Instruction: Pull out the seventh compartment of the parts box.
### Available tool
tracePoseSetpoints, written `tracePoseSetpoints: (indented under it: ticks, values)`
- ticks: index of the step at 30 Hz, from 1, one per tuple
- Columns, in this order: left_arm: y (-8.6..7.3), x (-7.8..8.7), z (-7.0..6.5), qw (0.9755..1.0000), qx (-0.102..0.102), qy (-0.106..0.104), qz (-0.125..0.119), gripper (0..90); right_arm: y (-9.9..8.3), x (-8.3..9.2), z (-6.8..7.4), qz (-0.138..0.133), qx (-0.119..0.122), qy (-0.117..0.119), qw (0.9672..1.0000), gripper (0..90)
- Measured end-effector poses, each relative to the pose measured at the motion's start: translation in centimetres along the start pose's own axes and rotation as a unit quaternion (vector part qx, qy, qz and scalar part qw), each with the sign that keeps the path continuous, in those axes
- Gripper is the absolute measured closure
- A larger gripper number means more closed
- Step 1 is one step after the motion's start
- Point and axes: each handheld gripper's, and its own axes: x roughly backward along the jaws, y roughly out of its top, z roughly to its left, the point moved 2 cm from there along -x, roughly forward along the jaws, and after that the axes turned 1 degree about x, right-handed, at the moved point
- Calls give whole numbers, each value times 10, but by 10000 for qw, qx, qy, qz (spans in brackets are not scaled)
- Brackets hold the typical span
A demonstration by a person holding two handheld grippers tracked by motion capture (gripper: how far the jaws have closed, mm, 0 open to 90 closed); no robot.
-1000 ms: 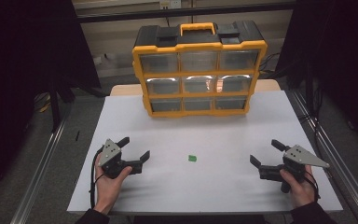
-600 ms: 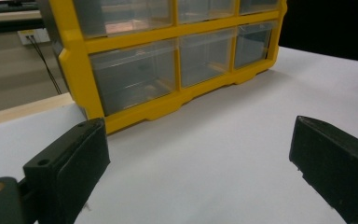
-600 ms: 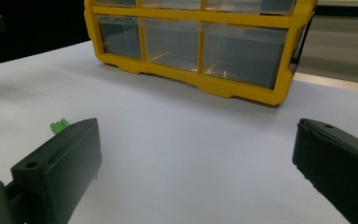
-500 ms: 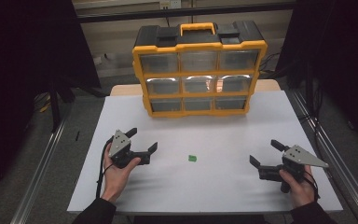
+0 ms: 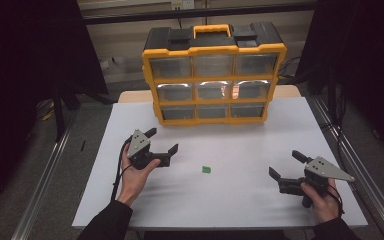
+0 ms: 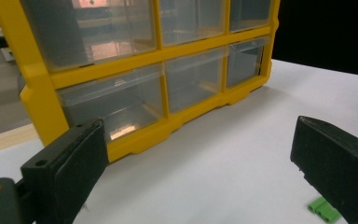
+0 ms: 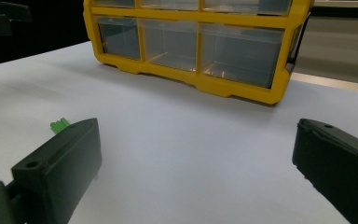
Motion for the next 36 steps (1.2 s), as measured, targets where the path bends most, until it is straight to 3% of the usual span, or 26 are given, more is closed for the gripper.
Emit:
tracePoseSetpoints:
  ticks: [1, 3, 5, 8, 11, 13, 16, 18, 22, 26, 27, 28, 30, 31, 35, 36]
  values:
    - [1, -1, 1, 9998, -167, 22, 56, 38, 0, 0, 0, 8, 6, 0, 10000, 11]
    - [2, -5, 0, 9996, -281, 87, 54, 38, 0, -2, -1, -7, 14, 18, 10000, 11]
    - [4, -9, 1, 9994, -345, 34, 45, 37, 0, -3, 0, -8, 6, 11, 10000, 11]
    - [4, -12, 2, 9988, -468, 160, -40, 38, 1, -3, 1, -9, 10, 44, 10000, 11]
    - [5, -17, 5, 9977, -659, 153, 95, 38, 1, -3, 1, -12, 31, 39, 10000, 11]
    - [5, -19, 6, 9978, -643, 161, 56, 38, 1, -3, 1, -33, 11, 13, 10000, 11]
    - [8, -23, 9, 9958, -887, 220, 48, 42, 2, -4, 2, -29, 36, 48, 10000, 11]
    - [9, -25, 10, 9930, -1146, 293, 67, 60, 2, -4, 2, -21, 69, 51, 10000, 11]
    - [14, -31, 13, 9916, -1250, 330, 51, 57, 2, -3, 3, -31, 51, 49, 10000, 11]
    - [20, -38, 16, 9843, -1700, 466, 118, 56, 2, -3, 2, -21, 47, 40, 10000, 11]
    - [20, -38, 16, 9843, -1700, 466, 118, 51, 2, -3, 2, -32, 45, 43, 10000, 11]
    - [22, -42, 18, 9813, -1852, 508, 146, 52, 2, -3, 2, -31, 45, 44, 10000, 11]
    - [23, -45, 20, 9790, -1966, 519, 176, 53, 2, -3, 2, -18, 52, 38, 10000, 11]
    - [24, -46, 21, 9754, -2130, 529, 208, 51, 2, -3, 2, -22, 43, 44, 10000, 11]
    - [24, -52, 22, 9691, -2404, 485, 261, 39, 2, -3, 2, -13, 46, 38, 10000, 10]
    - [24, -53, 22, 9654, -2544, 495, 283, 38, 2, -3, 2, -15, 52, 39, 10000, 11]
